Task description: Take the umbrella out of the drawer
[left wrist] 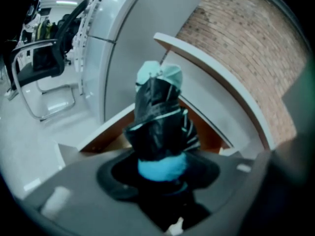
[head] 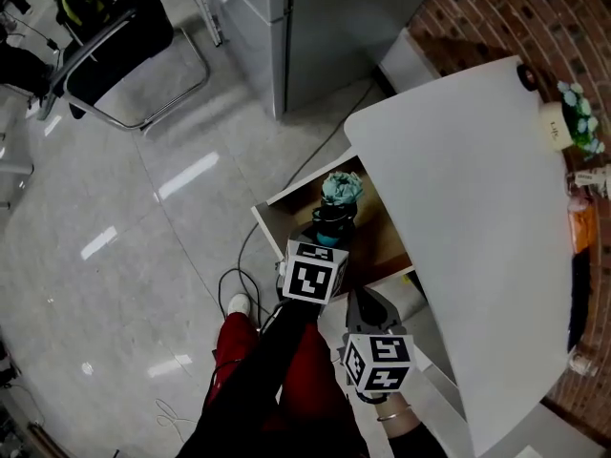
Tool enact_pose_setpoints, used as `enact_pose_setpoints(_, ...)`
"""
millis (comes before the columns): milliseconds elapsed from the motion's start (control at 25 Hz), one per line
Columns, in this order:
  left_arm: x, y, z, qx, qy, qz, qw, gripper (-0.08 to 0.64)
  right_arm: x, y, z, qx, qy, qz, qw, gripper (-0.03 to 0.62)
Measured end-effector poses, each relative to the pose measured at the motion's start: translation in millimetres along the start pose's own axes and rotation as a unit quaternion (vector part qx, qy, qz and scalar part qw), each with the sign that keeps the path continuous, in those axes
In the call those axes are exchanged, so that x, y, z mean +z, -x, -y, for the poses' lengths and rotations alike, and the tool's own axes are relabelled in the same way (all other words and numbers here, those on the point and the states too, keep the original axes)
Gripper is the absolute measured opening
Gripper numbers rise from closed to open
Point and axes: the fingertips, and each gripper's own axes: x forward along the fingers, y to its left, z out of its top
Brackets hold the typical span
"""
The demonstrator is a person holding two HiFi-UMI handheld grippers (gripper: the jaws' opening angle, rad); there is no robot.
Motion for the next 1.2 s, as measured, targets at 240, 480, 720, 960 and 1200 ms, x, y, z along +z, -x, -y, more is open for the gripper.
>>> enact_pose_setpoints(240, 15.5, 32.5, -3.3, -0.001, 0.003, 0.019, 0.9998, 0.238, 14.4, 8.1, -14.4, -0.002, -0.001, 0.017, 1.0, 0.008)
enact_pose_setpoints(480, 35.3, 69.4, -2.6, -0.009, -0.017, 0.032, 0.9993, 0.238, 34.8, 18.2, -21.8, -0.005, -0.012, 0.039, 0.999, 0.008)
enact_pose_setpoints(720, 55.1, 108.8, 2.8, -0.011, -0.049, 0.054, 0.9973, 0.237, 57.0, 33.7, -30.9, -0.007, -0.01, 0.065, 0.998, 0.008)
enact_pose_setpoints(960, 61.8, 148.8, 7.0, -0.012, -0.067, 0.071, 0.9951, 0.236, 71.9, 49.5, -46.6, -0.005, -0.014, 0.09, 0.996, 0.008)
enact_pose_setpoints(1200, 69.0, 183.9, 6.0, -0.007, -0.083, 0.09, 0.9924, 0.236, 79.2, 61.5, -63.9, -0.001, 0.001, 0.103, 0.995, 0.008)
